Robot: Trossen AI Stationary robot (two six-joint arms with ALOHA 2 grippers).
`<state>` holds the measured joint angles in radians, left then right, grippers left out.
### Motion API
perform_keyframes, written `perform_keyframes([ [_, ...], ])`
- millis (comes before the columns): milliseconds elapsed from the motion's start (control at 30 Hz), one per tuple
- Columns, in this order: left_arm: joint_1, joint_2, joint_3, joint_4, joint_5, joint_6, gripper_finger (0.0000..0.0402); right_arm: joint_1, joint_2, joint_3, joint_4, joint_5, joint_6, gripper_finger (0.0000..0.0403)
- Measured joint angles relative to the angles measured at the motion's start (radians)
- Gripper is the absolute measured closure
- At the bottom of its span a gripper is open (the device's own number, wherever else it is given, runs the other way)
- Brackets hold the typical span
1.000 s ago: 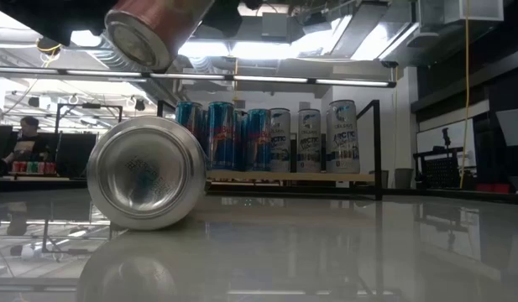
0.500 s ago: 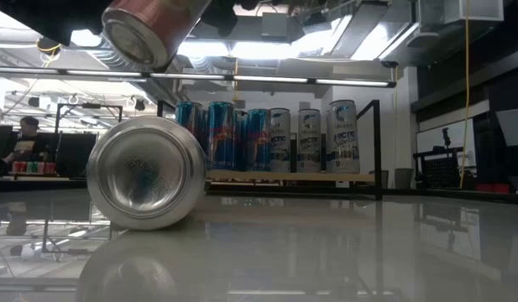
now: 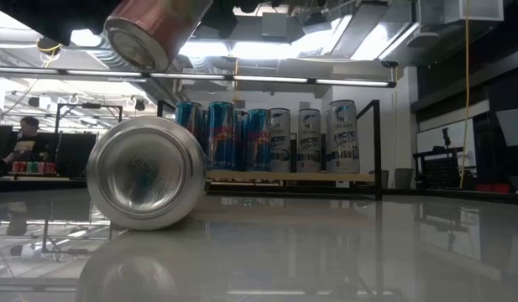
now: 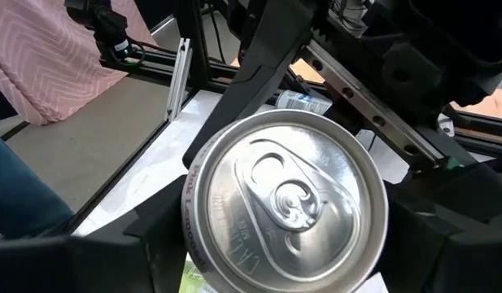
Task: Place canned beverage on shelf
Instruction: Put the white pink soda can on the shelf
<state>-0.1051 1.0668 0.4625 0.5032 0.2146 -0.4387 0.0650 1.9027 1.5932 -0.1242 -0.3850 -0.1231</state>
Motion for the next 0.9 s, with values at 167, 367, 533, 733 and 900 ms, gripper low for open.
perform_keyframes([
  [167,0.0,0.0,0.0,-0.024,-0.001,0.003,0.0071,0.0,0.0,0.005,-0.023,0.0,0.003,0.0115],
  [367,0.0,0.0,0.0,-0.044,-0.002,0.005,0.0071,0.0,0.001,0.081,-0.181,0.027,-0.013,0.0117],
  [533,0.0,0.0,0.0,-0.044,-0.003,0.005,0.0071,0.001,0.001,0.154,-0.319,0.062,-0.049,0.0112],
  [733,0.001,0.0,0.0,-0.045,-0.006,0.007,0.007,0.001,0.001,0.247,-0.462,0.097,-0.065,0.0115],
  [900,0.001,0.0,0.0,-0.049,-0.003,0.007,0.007,0.001,0.001,0.317,-0.548,0.118,-0.065,0.0112],
])
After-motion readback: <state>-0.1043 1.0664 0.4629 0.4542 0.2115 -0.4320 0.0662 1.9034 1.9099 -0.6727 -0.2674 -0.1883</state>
